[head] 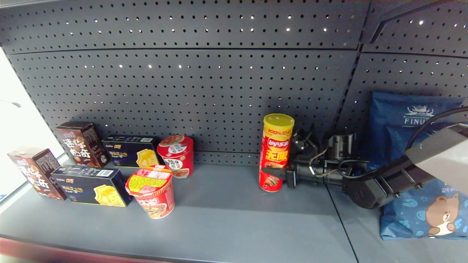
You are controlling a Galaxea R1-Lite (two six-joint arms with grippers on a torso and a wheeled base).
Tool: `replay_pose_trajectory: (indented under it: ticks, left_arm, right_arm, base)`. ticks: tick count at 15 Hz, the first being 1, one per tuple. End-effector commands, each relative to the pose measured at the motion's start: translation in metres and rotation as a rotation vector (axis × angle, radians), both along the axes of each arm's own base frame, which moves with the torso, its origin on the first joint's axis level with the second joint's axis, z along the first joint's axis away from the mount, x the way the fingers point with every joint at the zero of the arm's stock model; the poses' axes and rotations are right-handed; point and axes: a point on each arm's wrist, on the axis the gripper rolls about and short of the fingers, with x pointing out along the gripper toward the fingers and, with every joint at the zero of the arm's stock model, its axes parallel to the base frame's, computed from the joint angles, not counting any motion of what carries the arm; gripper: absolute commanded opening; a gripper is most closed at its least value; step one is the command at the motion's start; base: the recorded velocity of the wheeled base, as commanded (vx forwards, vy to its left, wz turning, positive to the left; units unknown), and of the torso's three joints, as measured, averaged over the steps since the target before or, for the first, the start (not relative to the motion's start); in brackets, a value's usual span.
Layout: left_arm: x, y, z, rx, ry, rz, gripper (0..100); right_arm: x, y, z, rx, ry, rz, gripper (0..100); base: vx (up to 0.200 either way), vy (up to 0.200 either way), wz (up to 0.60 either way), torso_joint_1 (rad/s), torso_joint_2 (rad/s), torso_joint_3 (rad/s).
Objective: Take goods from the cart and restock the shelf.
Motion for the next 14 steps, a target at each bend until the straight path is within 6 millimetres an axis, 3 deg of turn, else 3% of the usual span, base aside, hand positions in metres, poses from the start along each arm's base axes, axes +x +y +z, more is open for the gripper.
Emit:
replay_pose_trajectory:
  ticks: [1, 4, 7, 9, 14]
  left_arm:
    - [0.0, 0.0, -0.001, 0.0, 0.003, 0.0, 0]
    - [0.0, 0.0, -0.001, 0.0, 0.002, -0.002, 0]
    - [0.0, 0.0, 0.001, 0.001, -0.006, -0.002, 0]
    - [0.0, 0.0, 0.001, 0.001, -0.008, 0.0, 0]
    - [0.0, 0.0, 0.001, 0.005, -0.01, 0.001, 0]
  right_arm:
    - [-0.029, -0.004, 0.027, 0.01, -0.036, -0.012, 0]
    - [-0.078, -0.013, 0.05, 0.013, -0.049, -0.016, 0]
    - [-0.127, -0.026, 0.057, -0.003, -0.046, -0.039, 0]
    - [-0.152, -0.036, 0.049, -0.016, -0.037, -0.053, 0]
    - [-0.179, -0.049, 0.021, -0.011, -0.024, -0.04, 0]
  base:
    - [0.0, 0.0, 0.0, 0.0, 0.0, 0.0]
    - [0.0, 0.0, 0.0, 0.0, 0.0, 0.0]
    - [0.0, 0.0, 0.0, 0.0, 0.0, 0.0]
    - [0.0, 0.0, 0.0, 0.0, 0.0, 0.0]
    - [0.0, 0.0, 0.0, 0.0, 0.0, 0.0]
